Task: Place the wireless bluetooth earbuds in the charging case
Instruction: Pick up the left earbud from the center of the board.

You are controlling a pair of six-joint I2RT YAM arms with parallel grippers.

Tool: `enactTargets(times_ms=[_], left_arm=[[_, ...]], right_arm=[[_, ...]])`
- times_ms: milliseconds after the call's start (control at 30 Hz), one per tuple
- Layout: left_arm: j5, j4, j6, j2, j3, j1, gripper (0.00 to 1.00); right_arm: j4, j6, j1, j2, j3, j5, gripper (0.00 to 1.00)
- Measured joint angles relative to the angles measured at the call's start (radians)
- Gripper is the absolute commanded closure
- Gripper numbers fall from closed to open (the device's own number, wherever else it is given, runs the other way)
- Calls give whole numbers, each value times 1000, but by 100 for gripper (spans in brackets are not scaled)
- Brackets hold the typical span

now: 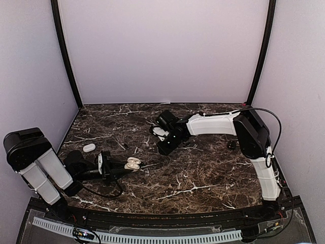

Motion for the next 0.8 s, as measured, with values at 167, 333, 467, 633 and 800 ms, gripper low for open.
enactTargets(times_ms=[167, 333, 467, 633, 800], left_arm=[[0, 0, 0, 0, 0, 0, 100], [0, 0, -1, 0, 0, 0, 100], [0, 0, -4, 0, 0, 0, 100], [0, 0, -7, 0, 0, 0, 100], [0, 0, -8, 0, 0, 0, 100]], right_arm=[[-29, 0, 0, 19, 26, -8, 77], [-46, 2, 0, 27, 42, -19, 70], [-55, 4, 2, 30, 54, -21, 68], [-62, 4, 2, 41, 70, -19, 72], [-73, 5, 3, 48, 84, -19, 72]])
